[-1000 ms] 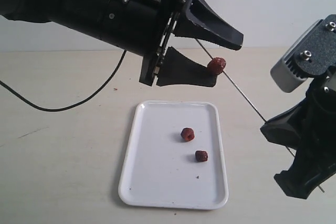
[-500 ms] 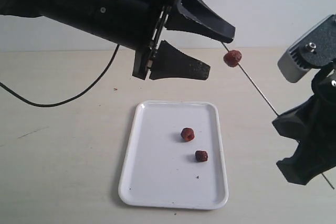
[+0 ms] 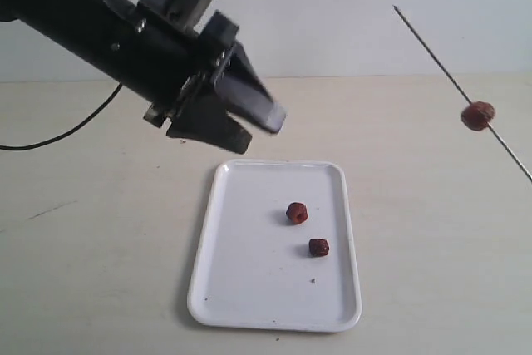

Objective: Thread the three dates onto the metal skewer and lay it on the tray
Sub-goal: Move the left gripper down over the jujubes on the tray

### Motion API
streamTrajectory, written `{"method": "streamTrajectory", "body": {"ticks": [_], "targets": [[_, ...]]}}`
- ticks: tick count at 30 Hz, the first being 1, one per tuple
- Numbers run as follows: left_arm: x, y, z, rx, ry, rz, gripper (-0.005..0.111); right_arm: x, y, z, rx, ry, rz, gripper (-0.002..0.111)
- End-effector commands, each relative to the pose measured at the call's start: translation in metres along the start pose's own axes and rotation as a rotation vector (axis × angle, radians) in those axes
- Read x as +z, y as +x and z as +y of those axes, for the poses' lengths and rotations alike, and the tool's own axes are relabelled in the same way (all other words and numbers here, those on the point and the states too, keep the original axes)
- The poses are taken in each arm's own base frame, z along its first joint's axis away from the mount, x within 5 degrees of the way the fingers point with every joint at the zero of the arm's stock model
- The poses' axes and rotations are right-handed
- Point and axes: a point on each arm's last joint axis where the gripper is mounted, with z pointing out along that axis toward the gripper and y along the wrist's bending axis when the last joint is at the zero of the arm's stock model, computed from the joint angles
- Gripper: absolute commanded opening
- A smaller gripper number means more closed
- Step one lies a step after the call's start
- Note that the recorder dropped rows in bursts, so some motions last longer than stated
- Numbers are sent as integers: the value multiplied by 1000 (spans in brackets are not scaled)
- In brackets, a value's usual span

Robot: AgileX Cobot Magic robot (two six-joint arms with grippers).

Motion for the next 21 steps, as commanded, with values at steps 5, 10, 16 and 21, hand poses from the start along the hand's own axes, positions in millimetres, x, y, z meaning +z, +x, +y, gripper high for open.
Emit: {"method": "streamTrajectory", "body": {"ticks": [5,10,16,21], "targets": [[31,-5,30,146,-83,36,45,-12,18,-5,23,25,109,0],[56,-11,46,43,-78,30,48,-12,18,-5,23,19,110,0],[85,-32,61,-186,-99,29,51,-12,18,-5,14,18,111,0],[96,-61,38,-238,104,-78,51,-12,18,-6,6,32,108,0]]}}
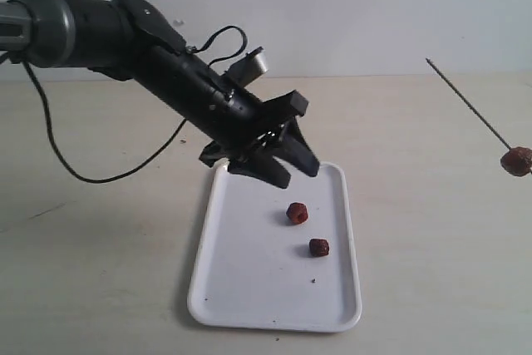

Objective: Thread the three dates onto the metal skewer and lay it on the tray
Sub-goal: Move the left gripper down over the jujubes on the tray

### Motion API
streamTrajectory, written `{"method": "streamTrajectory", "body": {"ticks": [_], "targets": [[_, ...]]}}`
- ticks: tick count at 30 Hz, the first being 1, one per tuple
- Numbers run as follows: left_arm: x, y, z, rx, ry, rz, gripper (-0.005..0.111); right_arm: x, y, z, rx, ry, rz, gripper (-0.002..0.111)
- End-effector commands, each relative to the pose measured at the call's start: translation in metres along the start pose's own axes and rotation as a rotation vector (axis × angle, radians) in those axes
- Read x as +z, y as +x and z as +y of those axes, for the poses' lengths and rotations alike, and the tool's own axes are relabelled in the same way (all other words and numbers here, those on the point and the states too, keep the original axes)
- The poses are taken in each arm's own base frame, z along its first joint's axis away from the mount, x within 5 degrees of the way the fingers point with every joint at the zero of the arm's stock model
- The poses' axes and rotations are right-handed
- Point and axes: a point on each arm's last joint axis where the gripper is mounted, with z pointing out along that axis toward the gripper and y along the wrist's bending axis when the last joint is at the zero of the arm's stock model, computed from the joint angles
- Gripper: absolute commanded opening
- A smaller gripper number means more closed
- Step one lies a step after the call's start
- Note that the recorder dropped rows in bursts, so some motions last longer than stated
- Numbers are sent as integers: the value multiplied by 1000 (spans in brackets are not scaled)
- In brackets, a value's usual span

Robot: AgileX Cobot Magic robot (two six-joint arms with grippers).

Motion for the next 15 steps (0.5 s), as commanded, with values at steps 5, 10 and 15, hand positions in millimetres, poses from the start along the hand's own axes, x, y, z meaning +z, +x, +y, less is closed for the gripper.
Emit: {"method": "streamTrajectory", "body": {"ticks": [5,10,15], "targets": [[2,-26,-38,-90,341,-174,51,-3,-1,-2,-15,8,-21,0],[-9,-33,-35,-122,132,-131,51,-3,-1,-2,-23,8,-21,0],[-21,-41,-40,-160,-272,-159,51,-3,-1,-2,-23,8,-21,0]]}}
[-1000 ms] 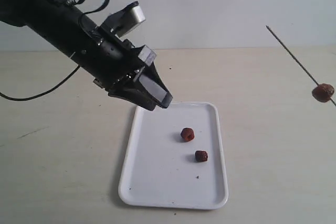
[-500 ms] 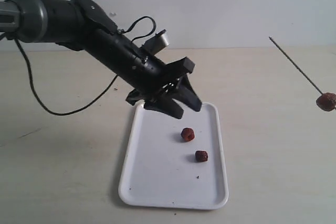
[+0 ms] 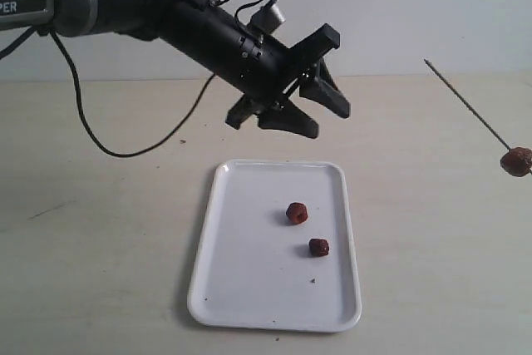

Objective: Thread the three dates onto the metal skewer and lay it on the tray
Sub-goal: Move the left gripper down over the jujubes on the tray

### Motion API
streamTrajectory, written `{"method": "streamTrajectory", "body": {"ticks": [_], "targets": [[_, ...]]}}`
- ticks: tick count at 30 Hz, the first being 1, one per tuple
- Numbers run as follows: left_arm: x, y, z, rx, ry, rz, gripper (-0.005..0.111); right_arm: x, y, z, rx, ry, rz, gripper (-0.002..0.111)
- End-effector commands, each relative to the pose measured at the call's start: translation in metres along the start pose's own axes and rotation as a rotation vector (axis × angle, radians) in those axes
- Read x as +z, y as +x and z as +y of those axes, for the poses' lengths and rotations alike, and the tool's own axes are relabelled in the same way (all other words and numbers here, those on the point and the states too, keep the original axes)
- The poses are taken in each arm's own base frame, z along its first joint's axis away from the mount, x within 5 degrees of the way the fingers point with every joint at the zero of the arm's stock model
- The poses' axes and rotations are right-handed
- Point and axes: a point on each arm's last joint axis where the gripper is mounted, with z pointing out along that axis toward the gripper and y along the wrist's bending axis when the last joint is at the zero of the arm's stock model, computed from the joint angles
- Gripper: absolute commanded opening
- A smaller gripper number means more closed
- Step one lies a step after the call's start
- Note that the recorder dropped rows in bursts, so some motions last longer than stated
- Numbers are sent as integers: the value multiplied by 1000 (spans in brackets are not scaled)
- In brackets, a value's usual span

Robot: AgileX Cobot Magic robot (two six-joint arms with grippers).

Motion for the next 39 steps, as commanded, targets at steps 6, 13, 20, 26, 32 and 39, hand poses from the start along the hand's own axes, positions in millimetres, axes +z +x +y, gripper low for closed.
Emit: {"method": "streamTrajectory", "body": {"ticks": [6,13,20,26,32,39], "targets": [[11,10,-11,-77,-464,-22,51,-3,-1,-1,-9,2,-22,0],[51,31,-6,-171,-534,98,52,-3,-1,-1,-9,2,-22,0],[70,32,11,-203,-591,123,52,-3,-1,-1,-13,4,-23,0],[80,27,23,-238,-605,82,52,-3,-1,-2,-17,8,-23,0],[88,20,30,-256,-590,29,52,-3,-1,-2,-18,10,-24,0],[100,18,42,-273,-602,52,52,-3,-1,-2,-18,10,-24,0]]}}
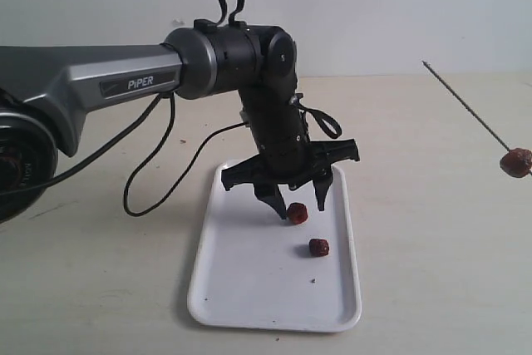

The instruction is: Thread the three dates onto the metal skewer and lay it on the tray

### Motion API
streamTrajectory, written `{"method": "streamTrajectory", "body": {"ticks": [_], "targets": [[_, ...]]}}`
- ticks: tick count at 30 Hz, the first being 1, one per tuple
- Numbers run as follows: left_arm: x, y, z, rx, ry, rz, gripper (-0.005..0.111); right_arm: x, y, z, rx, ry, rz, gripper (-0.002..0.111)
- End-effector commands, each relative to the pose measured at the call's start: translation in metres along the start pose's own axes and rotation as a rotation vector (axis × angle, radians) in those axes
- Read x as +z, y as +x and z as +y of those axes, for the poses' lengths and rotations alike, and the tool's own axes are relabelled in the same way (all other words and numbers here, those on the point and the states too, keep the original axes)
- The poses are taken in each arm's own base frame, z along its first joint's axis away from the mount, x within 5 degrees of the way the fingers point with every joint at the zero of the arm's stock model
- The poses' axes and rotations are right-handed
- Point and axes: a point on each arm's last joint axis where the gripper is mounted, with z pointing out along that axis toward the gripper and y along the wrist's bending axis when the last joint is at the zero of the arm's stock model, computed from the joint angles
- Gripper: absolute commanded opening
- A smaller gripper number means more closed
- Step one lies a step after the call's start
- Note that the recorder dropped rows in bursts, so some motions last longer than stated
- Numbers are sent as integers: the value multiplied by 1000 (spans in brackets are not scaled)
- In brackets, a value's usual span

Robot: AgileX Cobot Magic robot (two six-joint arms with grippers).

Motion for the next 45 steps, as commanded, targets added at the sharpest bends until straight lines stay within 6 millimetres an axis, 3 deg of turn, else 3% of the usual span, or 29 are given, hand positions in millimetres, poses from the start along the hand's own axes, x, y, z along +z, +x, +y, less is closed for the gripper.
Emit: {"method": "streamTrajectory", "body": {"ticks": [1,10,21,29,32,45], "targets": [[6,-3,2,-12,-4,2,52,-3,-1,-2,-8,8,-25,0],[6,-13,10,-32,-4,-18,52,-3,-1,-2,-19,8,-25,0],[27,-9,10,-52,22,60,52,-3,-1,-2,-23,8,-25,0],[26,-7,12,-41,-4,77,51,-3,-1,-2,-26,8,-25,0],[26,-6,13,-38,-11,87,39,-3,-1,-2,-26,8,-25,0],[26,-5,15,-28,-31,111,39,-3,-1,-2,-26,8,-25,0]]}}
